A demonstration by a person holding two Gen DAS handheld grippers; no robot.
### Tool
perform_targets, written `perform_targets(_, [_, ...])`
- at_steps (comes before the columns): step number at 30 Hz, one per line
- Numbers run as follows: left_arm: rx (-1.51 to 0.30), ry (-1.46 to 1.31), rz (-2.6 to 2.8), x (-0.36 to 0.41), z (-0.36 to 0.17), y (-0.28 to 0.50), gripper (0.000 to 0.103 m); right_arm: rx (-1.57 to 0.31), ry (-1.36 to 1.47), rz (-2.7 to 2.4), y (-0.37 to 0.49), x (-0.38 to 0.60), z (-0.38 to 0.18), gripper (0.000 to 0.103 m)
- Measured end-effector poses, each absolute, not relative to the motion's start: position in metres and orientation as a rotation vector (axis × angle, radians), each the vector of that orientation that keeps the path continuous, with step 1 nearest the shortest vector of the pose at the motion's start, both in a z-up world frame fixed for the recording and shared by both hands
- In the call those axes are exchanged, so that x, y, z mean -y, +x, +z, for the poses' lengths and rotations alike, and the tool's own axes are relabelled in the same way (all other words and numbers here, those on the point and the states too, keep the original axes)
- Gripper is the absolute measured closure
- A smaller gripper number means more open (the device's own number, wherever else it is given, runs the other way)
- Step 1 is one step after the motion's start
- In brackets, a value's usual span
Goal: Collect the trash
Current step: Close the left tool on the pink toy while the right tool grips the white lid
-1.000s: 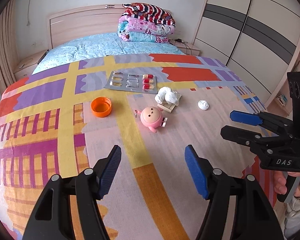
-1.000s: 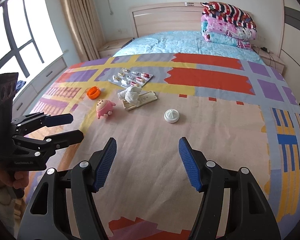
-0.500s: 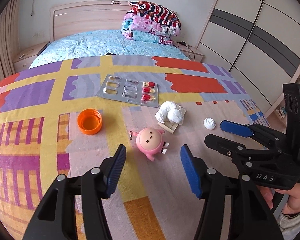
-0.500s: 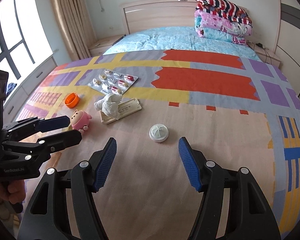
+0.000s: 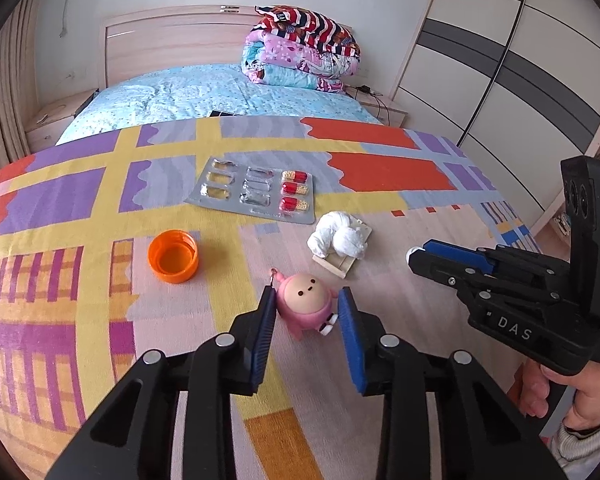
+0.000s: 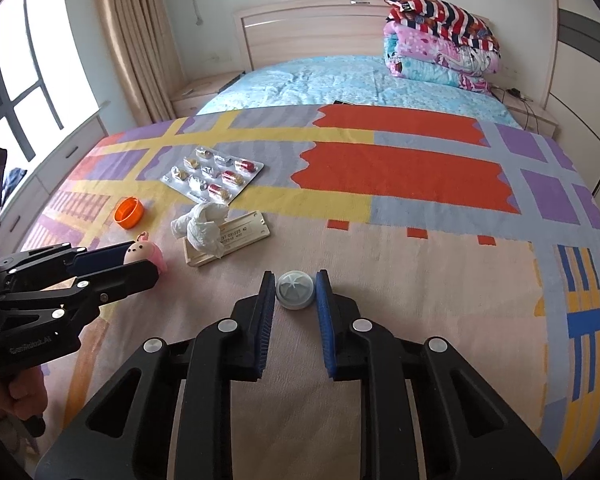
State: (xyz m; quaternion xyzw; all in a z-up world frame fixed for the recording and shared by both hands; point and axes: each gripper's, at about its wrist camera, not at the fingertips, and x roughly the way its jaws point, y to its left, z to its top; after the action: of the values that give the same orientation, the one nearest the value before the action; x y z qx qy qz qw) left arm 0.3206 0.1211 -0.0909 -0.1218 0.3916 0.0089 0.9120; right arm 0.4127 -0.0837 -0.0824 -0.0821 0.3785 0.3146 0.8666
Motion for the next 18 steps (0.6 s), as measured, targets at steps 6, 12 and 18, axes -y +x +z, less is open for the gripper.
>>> perform_targets(6, [-0.786, -0.189, 0.016, -0.109, -0.079, 0.296, 0.072, -0.776, -0.18, 0.665, 0.391, 0.094, -0.079, 0.082])
perform_targets(12, [-0.759, -0.147, -0.003, -0.091, -0.061, 0.265, 0.072, -0.752, -0.18, 0.676, 0.361, 0.108, -0.067, 0.082])
perform_targets(18, [-0.728, -0.11, -0.022, -0.069, -0.042, 0.228, 0.072, -0.719, -0.187, 0.697, 0.323, 0.122, -0.054, 0.082])
